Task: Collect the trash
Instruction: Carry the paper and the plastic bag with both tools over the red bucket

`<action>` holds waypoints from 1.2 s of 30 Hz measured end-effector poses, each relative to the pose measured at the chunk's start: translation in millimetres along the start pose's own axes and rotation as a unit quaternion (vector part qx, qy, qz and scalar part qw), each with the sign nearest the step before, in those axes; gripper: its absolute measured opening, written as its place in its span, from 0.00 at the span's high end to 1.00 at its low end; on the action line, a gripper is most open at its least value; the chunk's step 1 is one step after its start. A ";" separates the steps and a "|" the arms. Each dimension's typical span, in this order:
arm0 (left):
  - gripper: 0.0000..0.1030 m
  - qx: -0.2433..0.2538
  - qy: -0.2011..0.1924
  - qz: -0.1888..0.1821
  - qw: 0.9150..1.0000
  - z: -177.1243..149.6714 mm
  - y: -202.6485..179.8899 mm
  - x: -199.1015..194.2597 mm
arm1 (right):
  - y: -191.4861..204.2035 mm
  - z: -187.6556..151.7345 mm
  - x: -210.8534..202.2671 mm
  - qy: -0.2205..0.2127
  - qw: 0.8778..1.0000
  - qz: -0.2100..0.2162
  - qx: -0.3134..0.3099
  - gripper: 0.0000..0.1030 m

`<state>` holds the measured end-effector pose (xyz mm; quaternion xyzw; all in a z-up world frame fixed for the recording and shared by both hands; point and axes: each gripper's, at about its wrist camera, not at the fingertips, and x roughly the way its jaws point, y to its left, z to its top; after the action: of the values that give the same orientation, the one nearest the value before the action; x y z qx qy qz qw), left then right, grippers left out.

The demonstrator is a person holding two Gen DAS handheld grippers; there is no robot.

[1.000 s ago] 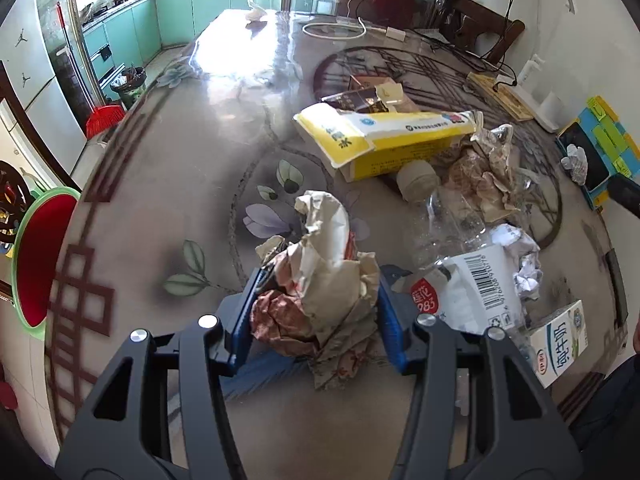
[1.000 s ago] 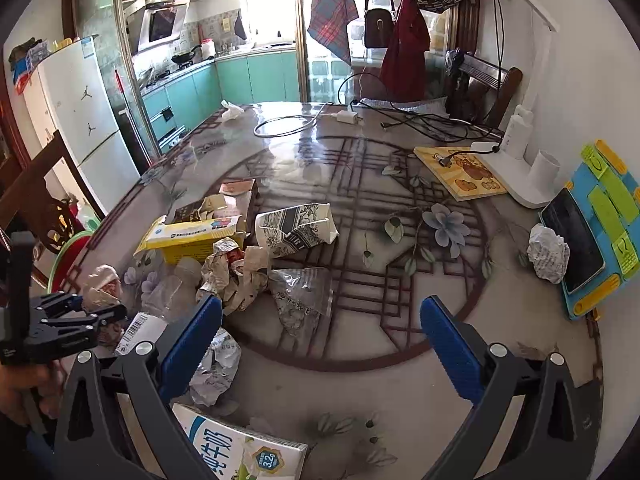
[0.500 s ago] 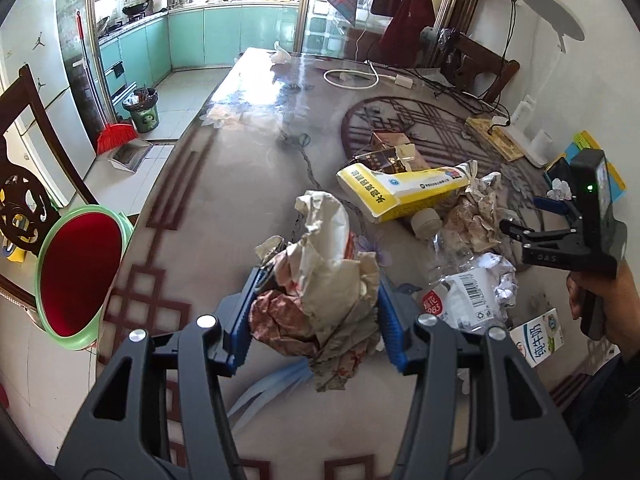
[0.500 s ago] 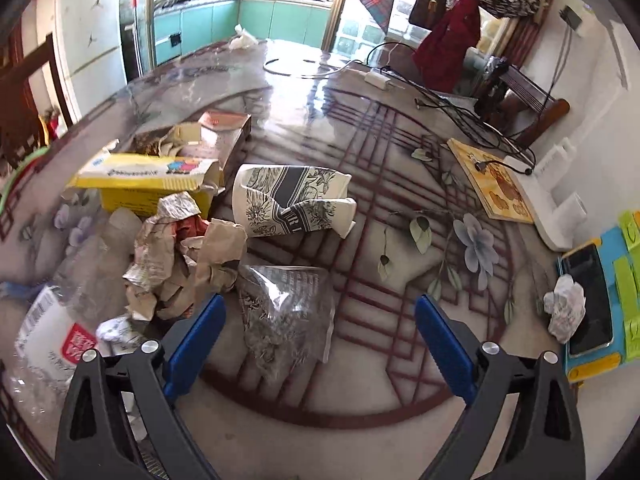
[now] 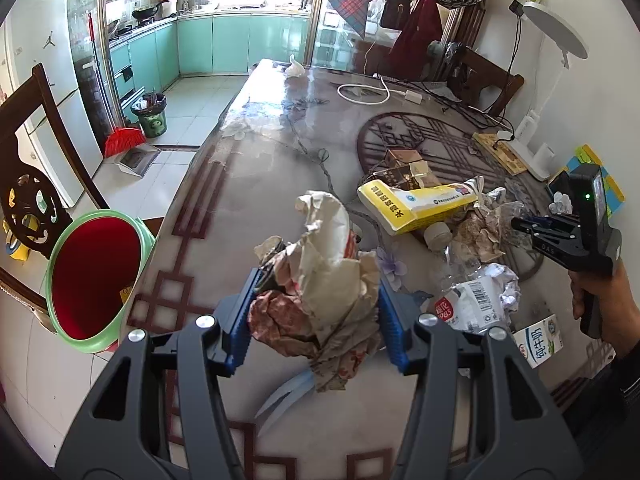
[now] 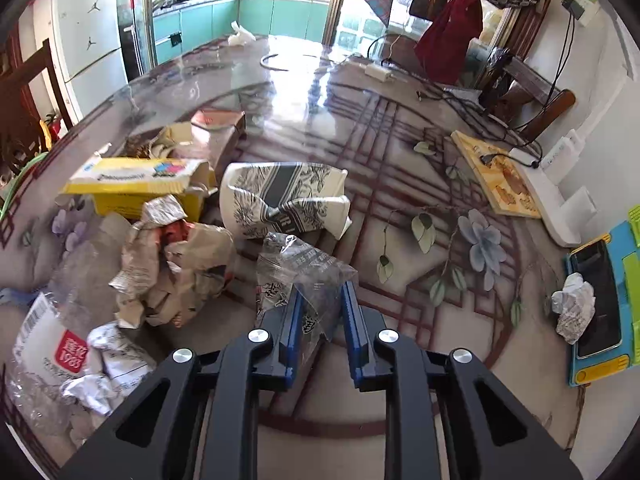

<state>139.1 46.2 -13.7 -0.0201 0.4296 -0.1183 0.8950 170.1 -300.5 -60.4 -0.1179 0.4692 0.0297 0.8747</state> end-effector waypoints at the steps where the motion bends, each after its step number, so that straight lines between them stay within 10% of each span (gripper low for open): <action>1: 0.50 0.001 -0.002 0.000 1.000 0.0 1.0 -1.4 | 0.6 0.2 -5.5 -0.005 1.000 -0.001 0.002 0.83; 18: 0.50 -0.020 -0.057 0.082 0.995 23.2 91.0 -50.9 | 124.6 69.9 -109.9 -0.125 0.987 0.089 -0.045 0.83; 36: 0.50 -0.125 -0.045 0.164 0.977 12.1 264.0 -55.7 | 347.2 157.8 -95.7 -0.138 0.962 0.204 -0.121 0.83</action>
<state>166.1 314.5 0.2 -0.0662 0.3981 0.0861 0.9109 188.7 78.9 40.9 -0.1191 0.3514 0.2795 0.8856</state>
